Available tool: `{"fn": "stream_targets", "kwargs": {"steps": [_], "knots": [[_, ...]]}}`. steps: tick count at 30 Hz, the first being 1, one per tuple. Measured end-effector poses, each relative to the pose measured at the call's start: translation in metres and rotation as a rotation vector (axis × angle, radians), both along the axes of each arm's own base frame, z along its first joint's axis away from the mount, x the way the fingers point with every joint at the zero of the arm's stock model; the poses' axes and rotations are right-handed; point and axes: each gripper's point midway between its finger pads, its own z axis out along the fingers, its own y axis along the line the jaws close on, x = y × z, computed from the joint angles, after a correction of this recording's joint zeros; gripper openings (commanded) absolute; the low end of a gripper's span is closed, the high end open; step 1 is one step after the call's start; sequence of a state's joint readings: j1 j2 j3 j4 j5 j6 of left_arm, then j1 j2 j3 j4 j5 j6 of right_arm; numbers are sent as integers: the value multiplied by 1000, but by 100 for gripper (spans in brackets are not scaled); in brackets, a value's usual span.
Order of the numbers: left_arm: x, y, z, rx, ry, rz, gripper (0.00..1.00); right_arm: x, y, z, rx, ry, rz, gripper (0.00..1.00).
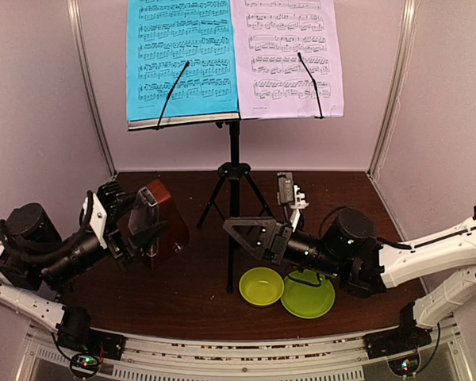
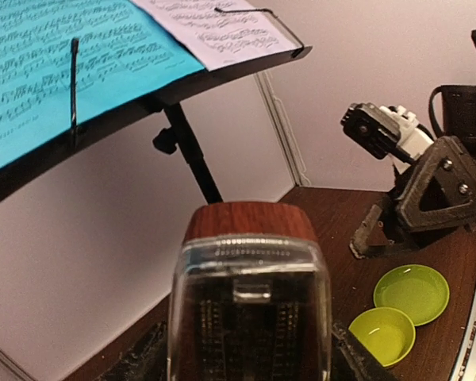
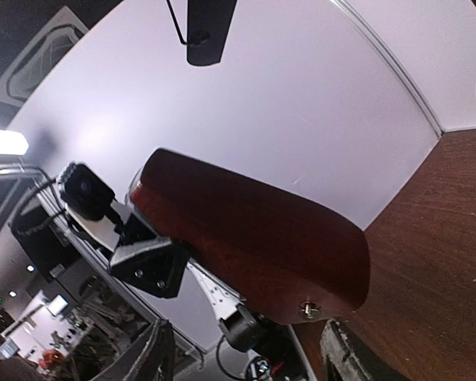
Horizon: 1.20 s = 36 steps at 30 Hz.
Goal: Set up the instrument practice props
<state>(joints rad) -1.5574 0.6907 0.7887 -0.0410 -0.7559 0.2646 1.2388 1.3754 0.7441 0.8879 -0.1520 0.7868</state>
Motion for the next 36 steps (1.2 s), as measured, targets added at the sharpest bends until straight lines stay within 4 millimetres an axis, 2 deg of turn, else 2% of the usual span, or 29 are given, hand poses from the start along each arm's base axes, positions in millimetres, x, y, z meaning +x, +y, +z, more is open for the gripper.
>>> {"fn": "stream_targets", "kwargs": {"steps": [3, 6, 13, 18, 32, 36], "knots": [[17, 7, -16, -31, 92, 65, 0, 0, 0, -15, -73, -13, -9, 77], [35, 14, -37, -65, 179, 131, 0, 0, -3, -21, -124, -35, -25, 85], [55, 12, -106, -64, 304, 188, 0, 4, -9, -29, -198, -76, -63, 86], [66, 6, -140, -80, 351, 196, 0, 5, -9, -36, -232, -81, -71, 87], [90, -26, -160, -242, 379, 126, 0, 7, -9, -43, -269, -95, -82, 89], [97, -31, -173, -253, 403, 121, 0, 7, -9, -44, -272, -98, -82, 89]]}}
